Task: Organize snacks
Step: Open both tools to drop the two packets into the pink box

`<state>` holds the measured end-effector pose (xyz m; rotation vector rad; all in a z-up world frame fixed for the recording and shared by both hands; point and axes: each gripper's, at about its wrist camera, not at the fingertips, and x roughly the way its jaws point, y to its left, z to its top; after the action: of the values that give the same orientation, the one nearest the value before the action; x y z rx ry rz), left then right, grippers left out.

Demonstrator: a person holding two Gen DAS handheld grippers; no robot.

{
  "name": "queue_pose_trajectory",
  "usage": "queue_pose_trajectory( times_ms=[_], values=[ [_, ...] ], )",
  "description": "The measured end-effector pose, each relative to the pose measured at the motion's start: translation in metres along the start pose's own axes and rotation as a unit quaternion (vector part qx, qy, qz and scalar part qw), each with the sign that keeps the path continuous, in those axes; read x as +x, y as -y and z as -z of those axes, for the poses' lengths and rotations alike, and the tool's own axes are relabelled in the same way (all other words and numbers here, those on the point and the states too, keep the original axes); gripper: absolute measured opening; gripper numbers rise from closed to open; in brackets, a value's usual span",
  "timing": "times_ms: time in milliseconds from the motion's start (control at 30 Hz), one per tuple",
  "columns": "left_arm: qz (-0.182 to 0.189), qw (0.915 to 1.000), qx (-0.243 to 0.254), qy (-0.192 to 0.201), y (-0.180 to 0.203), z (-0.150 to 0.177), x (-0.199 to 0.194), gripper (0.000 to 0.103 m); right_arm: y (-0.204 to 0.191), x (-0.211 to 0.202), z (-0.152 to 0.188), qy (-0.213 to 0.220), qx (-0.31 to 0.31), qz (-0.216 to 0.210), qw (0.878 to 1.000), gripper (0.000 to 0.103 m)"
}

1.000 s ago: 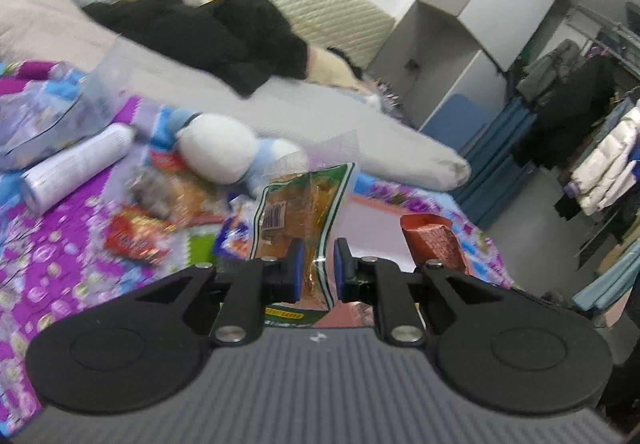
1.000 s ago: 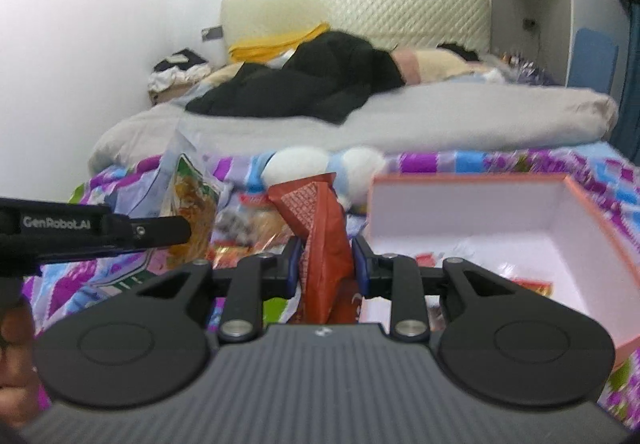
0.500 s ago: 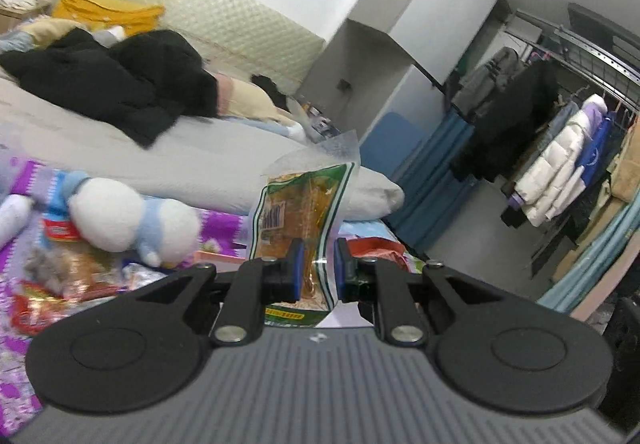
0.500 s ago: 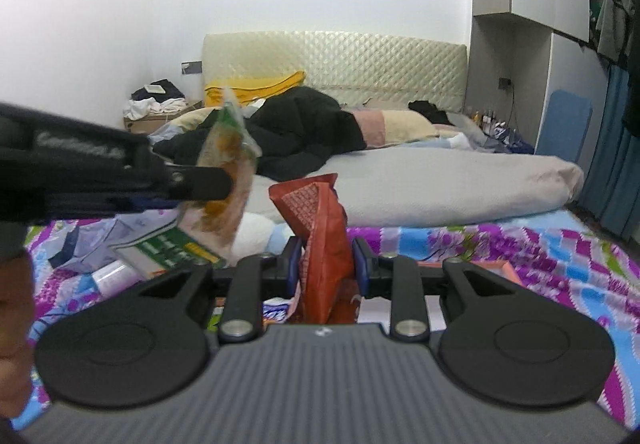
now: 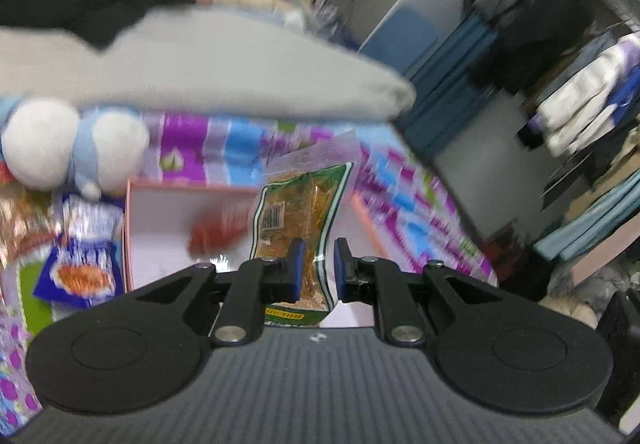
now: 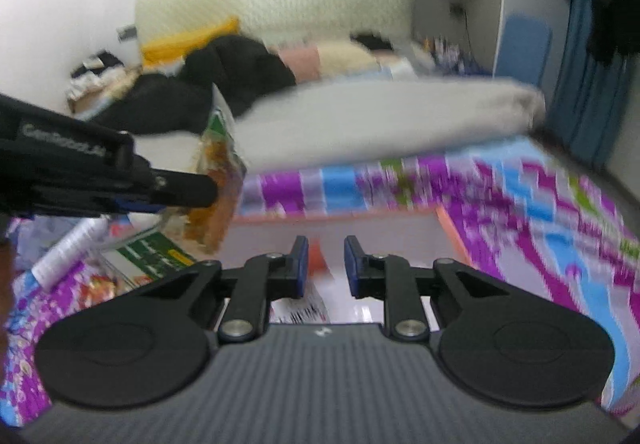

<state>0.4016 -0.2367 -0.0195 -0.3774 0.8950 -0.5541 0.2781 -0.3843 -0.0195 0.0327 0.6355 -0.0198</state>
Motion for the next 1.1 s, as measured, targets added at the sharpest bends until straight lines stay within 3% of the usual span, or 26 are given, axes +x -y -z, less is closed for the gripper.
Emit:
queue_pose_trajectory(
  times_ms=[200, 467, 567, 600, 633, 833, 1100],
  values=[
    [-0.016, 0.9971, -0.02, -0.072, -0.021, 0.024, 0.047, 0.018, 0.029, 0.037, 0.029, -0.079, 0.032, -0.001, 0.996, 0.022],
    [-0.016, 0.9945, -0.025, -0.1, -0.023, 0.039, 0.07, 0.02, 0.047, 0.052, 0.051, -0.12, 0.057, -0.003, 0.991, 0.022],
    [-0.009, 0.9931, -0.032, -0.112, -0.022, 0.038, 0.072, 0.05, 0.049, 0.048, 0.05, -0.116, 0.06, 0.0, 0.991, 0.022],
    [-0.008, 0.9938, -0.028, -0.107, -0.021, 0.038, 0.07, 0.062, 0.05, 0.047, 0.049, -0.114, 0.062, -0.001, 0.992, 0.022],
    [-0.011, 0.9949, -0.02, -0.098, -0.019, 0.039, 0.066, 0.066, 0.05, 0.045, 0.048, -0.111, 0.064, 0.0, 0.992, 0.022],
    [-0.016, 0.9977, 0.026, -0.061, -0.006, 0.043, 0.035, 0.066, 0.053, 0.033, 0.035, -0.08, 0.07, -0.002, 0.994, 0.022],
    [-0.025, 0.9985, 0.048, 0.002, -0.013, 0.039, -0.017, 0.066, 0.036, -0.006, 0.016, -0.015, 0.055, -0.018, 0.998, 0.023]
  ],
)
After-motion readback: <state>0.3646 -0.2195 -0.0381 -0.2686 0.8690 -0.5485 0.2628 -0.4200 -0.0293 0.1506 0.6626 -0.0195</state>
